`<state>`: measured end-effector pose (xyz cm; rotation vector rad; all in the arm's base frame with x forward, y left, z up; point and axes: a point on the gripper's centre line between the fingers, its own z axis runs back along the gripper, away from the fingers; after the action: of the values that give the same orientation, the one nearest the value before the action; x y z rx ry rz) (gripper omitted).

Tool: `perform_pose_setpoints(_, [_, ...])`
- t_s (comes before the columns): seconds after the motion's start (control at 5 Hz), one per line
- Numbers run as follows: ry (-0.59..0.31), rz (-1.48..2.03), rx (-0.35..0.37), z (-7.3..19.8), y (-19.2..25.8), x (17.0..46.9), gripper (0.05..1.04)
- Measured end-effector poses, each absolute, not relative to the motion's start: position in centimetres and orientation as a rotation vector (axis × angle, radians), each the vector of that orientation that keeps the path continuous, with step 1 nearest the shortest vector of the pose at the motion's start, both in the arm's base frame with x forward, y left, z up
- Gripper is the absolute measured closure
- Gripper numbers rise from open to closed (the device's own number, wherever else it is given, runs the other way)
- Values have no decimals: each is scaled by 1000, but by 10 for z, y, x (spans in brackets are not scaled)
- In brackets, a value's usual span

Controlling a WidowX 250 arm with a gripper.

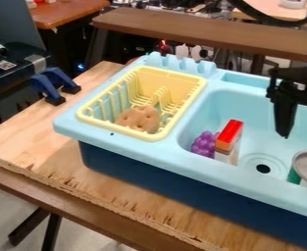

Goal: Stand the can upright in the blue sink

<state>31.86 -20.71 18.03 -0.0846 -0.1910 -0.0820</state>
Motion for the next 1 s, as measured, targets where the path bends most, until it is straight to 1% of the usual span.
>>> perform_pose_setpoints(0.2, [-195,-68,-91,171,-211,319,82])
perform_pose_setpoints(0.4, [-152,-81,-93,157,-213,320,82])
perform_pose_setpoints(0.6, [-121,-81,-103,148,-209,321,82])
perform_pose_setpoints(1.0, [-76,-73,-96,134,-200,326,82])
